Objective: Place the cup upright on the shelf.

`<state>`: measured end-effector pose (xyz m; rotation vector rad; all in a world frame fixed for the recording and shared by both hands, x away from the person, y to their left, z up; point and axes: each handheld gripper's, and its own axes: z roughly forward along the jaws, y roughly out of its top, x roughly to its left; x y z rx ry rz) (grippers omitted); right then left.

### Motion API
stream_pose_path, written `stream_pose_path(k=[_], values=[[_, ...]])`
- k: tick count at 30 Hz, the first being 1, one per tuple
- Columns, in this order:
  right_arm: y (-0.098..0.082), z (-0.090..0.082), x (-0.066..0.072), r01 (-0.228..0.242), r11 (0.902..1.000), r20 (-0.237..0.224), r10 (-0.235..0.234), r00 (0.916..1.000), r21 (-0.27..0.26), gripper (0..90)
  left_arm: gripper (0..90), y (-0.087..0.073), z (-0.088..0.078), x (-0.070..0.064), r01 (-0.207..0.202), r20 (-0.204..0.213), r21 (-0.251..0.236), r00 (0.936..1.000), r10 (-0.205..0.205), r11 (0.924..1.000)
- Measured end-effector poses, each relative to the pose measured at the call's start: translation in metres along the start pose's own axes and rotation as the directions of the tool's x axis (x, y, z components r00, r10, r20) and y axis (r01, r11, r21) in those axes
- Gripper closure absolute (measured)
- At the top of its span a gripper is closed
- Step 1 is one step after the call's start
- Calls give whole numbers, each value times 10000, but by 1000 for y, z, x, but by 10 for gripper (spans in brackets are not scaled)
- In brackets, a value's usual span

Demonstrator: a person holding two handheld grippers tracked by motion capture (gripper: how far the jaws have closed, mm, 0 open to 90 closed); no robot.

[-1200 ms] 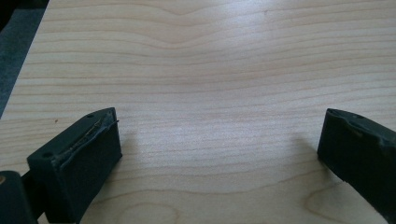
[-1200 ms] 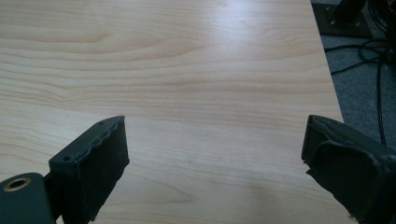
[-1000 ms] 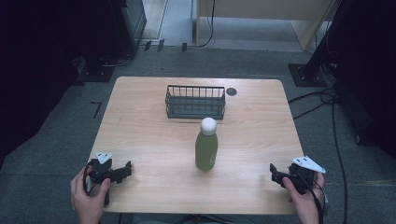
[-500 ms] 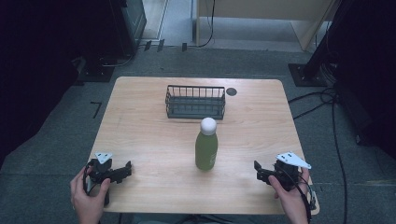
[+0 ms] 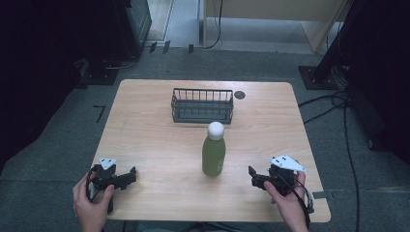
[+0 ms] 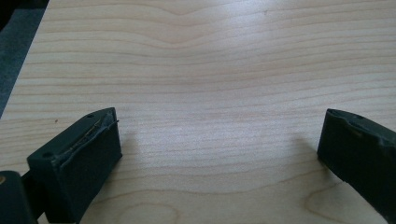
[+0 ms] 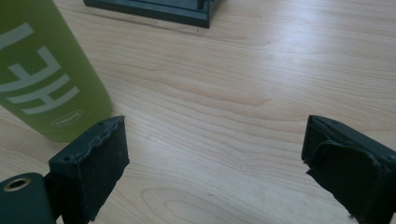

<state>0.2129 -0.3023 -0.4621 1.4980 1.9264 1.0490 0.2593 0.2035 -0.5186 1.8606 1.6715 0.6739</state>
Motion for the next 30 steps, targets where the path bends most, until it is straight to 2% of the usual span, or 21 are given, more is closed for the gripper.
stream_pose_path(k=[12, 15, 19, 30], values=[[5, 9, 25, 256, 9997, -663, -257, 9975, -23, 72, 0, 0, 0, 0, -11, 2, 10, 10000, 11, 10000], [6, 11, 35, 399, 9991, -1106, -410, 9930, -122, 72, 0, 0, 0, 0, -4, 2, 5, 10000, 4, 10000], [6, 14, 46, 519, 9985, -1449, -537, 9880, -160, 72, 0, 0, 0, 0, -3, 8, 7, 10000, 3, 10000], [9, 21, 65, 644, 9977, -1924, -674, 9790, -222, 97, 0, 0, 0, 0, -2, 0, 0, 10000, 2, 10000]])
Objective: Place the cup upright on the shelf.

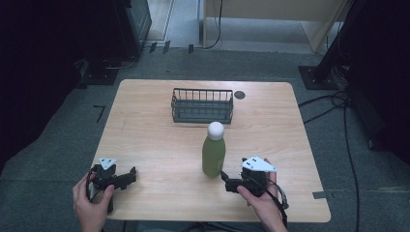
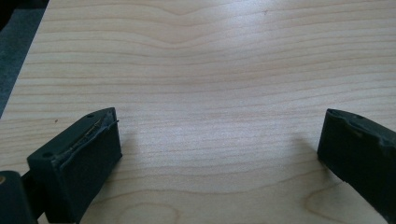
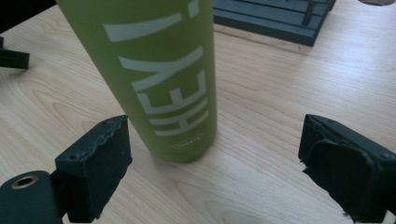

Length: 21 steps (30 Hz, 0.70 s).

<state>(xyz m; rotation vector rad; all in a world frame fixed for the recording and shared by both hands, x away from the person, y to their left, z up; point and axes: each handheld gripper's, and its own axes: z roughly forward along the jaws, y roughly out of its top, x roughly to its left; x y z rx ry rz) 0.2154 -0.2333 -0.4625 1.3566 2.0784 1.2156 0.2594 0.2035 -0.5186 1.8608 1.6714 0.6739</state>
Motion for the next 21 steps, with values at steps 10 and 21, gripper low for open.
stream_pose_path(k=[10, 21], values=[[8, 9, 9, -53, 9996, -375, 44, 9993, -260, 124, 0, 0, 0, 0, -8, 0, 7, 10000, 8, 10000], [18, 21, 20, 85, 9995, -443, -99, 9990, -320, 130, 0, 0, 0, 0, 1, 1, -1, 10000, -1, 10000]])
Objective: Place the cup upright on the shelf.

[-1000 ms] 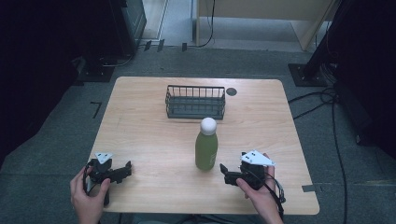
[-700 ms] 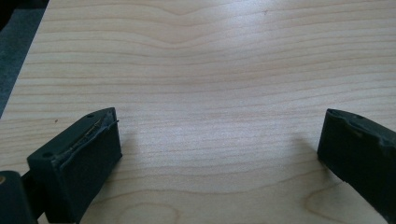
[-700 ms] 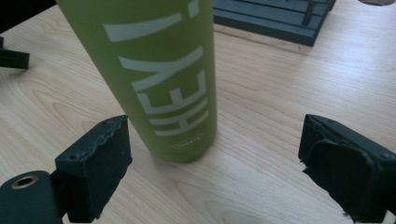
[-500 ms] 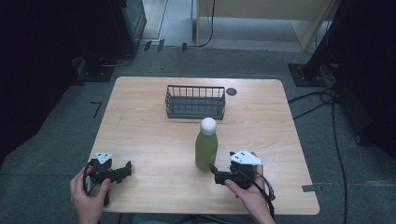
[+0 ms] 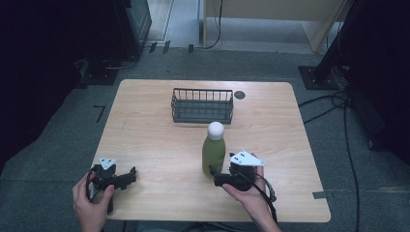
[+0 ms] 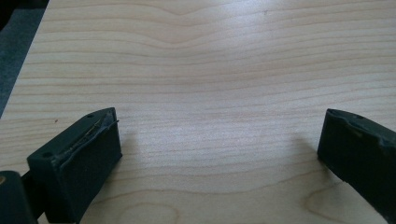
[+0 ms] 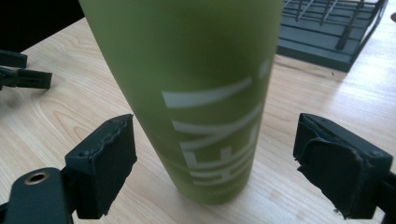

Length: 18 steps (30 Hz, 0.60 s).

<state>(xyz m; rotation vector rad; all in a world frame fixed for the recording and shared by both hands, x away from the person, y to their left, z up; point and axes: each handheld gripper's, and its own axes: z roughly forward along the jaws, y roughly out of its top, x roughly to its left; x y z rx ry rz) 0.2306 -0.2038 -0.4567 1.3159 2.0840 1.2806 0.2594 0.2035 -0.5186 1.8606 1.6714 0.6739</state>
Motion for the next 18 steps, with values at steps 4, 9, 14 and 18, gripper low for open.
stream_pose_path(k=[4, 9, 14, 18], values=[[5, 3, 2, 39, 9999, -1, -39, 10000, -95, 132, 0, 0, 0, 0, -1, 0, 0, 10000, 1, 10000], [10, 7, 4, 67, 9998, -73, -68, 10000, -183, 139, 0, 0, 0, 0, -8, 1, 7, 10000, 8, 10000], [15, 10, 8, 71, 9995, -84, -74, 9999, -324, 169, 0, 0, 0, 0, -3, 11, 1, 10000, 3, 10000], [17, 11, 8, 108, 9993, -102, -111, 9999, -368, 176, 0, 0, 0, 0, -1, 7, 7, 10000, 1, 10000]])
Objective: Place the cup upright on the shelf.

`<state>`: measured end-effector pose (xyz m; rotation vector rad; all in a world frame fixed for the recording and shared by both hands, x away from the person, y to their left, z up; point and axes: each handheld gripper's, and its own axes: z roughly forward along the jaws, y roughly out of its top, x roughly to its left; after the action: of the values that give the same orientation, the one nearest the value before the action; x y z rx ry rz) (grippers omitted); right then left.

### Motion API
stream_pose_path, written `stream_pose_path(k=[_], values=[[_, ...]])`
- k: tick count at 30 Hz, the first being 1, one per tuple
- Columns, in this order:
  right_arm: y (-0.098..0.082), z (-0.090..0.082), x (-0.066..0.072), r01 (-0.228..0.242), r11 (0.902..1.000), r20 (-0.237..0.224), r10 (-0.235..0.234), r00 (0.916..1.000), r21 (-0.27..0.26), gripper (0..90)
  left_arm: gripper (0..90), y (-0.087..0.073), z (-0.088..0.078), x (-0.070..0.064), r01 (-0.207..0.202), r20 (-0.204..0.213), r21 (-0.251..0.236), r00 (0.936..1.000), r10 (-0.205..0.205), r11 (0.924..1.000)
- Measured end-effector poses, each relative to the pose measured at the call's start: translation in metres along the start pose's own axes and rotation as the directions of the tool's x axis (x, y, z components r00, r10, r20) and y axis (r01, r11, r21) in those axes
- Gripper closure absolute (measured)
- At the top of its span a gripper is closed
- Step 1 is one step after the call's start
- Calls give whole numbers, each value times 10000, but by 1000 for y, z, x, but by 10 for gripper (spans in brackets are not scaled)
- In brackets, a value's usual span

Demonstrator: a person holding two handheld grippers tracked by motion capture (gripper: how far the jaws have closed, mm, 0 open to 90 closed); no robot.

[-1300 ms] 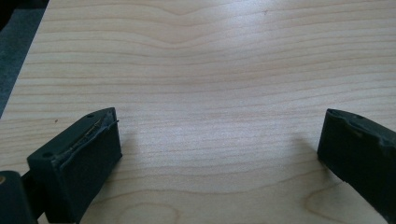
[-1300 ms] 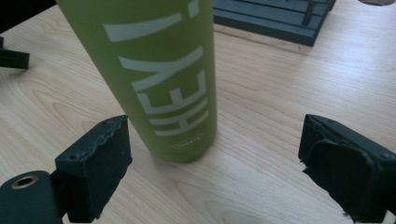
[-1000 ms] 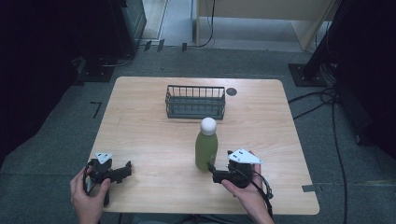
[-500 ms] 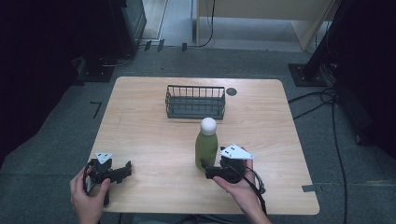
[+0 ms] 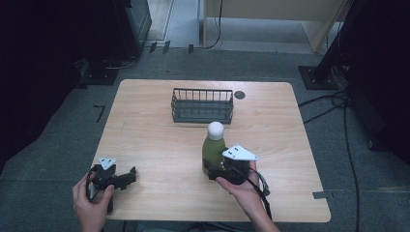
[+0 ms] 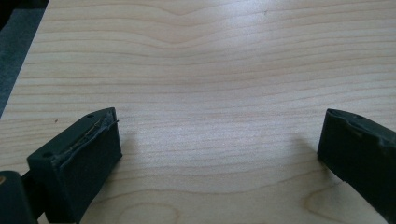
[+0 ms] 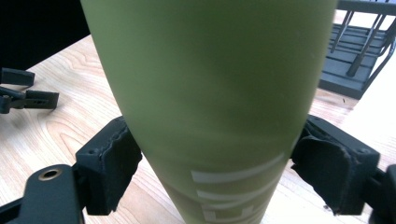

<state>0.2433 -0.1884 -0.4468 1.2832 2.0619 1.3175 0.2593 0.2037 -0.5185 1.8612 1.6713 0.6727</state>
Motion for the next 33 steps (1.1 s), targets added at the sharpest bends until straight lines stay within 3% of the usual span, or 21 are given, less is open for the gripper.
stream_pose_path(k=[13, 27, 33], values=[[7, 10, 2, -69, 10000, 50, 70, 10000, -69, 164, 0, 0, 0, 0, 1, -7, -7, 10000, -1, 10000], [9, 15, 2, 513, 9985, 30, -513, 9987, -205, 193, 0, 0, 0, 0, -2, -6, -14, 10000, 2, 10000], [13, 15, -2, 266, 9993, -121, -269, 9996, -247, 197, 0, 0, 0, 0, -5, -8, -11, 10000, 5, 10000]])
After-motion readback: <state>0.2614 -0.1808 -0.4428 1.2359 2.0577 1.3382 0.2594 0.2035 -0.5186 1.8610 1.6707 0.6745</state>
